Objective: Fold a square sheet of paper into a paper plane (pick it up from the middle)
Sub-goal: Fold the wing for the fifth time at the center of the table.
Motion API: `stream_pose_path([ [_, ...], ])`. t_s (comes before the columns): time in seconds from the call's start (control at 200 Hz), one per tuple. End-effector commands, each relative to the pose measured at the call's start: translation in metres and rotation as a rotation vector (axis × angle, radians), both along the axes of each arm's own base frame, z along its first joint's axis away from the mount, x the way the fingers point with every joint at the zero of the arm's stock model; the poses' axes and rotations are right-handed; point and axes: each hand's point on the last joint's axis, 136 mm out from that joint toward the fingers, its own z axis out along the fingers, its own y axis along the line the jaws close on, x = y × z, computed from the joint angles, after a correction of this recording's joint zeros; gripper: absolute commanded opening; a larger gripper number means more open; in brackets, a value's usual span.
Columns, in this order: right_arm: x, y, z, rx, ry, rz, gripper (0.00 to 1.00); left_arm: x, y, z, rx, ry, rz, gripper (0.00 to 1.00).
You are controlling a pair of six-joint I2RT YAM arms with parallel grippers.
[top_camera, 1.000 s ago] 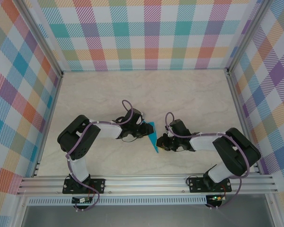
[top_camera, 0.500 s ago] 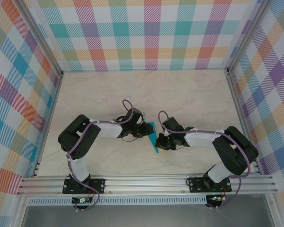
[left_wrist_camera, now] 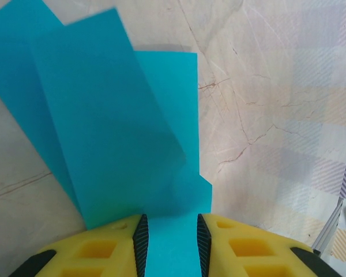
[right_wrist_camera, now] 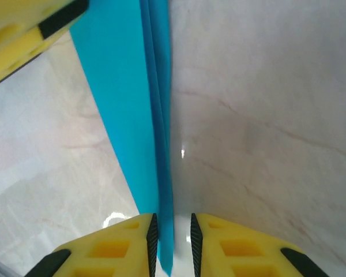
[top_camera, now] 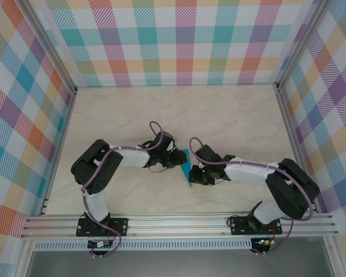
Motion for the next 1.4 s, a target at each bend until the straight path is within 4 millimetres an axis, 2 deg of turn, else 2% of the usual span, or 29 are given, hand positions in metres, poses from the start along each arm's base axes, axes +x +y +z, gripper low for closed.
stream_pose_path([
  [0.0,0.003,-0.007,0.020,0.104,-0.038,-0.006,0.23,-0.013,0.011,-0.040,0.106,0.071,0.001,0.31],
  [0.16,0.012,0.017,0.062,0.348,-0.099,0.025,0.16,-0.015,0.010,-0.042,0.109,0.080,-0.008,0.31],
  [0.28,0.014,0.034,0.064,0.433,-0.051,0.035,0.12,-0.015,0.009,-0.041,0.105,0.078,-0.011,0.31],
  [0.37,0.016,0.042,0.053,0.451,0.001,0.034,0.09,-0.016,0.010,-0.040,0.109,0.079,-0.015,0.31],
  [0.535,0.012,0.039,0.023,0.400,0.071,0.016,0.06,-0.016,0.010,-0.042,0.118,0.083,-0.022,0.31],
  [0.775,-0.023,0.017,-0.022,0.327,0.186,0.029,0.08,-0.017,0.012,-0.044,0.128,0.086,-0.022,0.30],
  [0.935,-0.036,0.010,-0.033,0.288,0.238,0.048,0.08,-0.018,0.013,-0.045,0.130,0.089,-0.023,0.30],
  [1.05,-0.032,0.010,-0.022,0.278,0.216,0.053,0.08,-0.018,0.013,-0.045,0.127,0.091,-0.022,0.30],
  [1.14,-0.019,0.013,-0.002,0.289,0.149,0.046,0.09,-0.019,0.012,-0.043,0.124,0.091,-0.024,0.30],
  [1.26,0.001,0.028,0.026,0.354,0.073,0.041,0.11,-0.018,0.011,-0.043,0.121,0.092,-0.027,0.30],
  [1.395,0.022,0.042,0.030,0.382,0.059,0.013,0.11,-0.019,0.010,-0.044,0.118,0.095,-0.029,0.30],
])
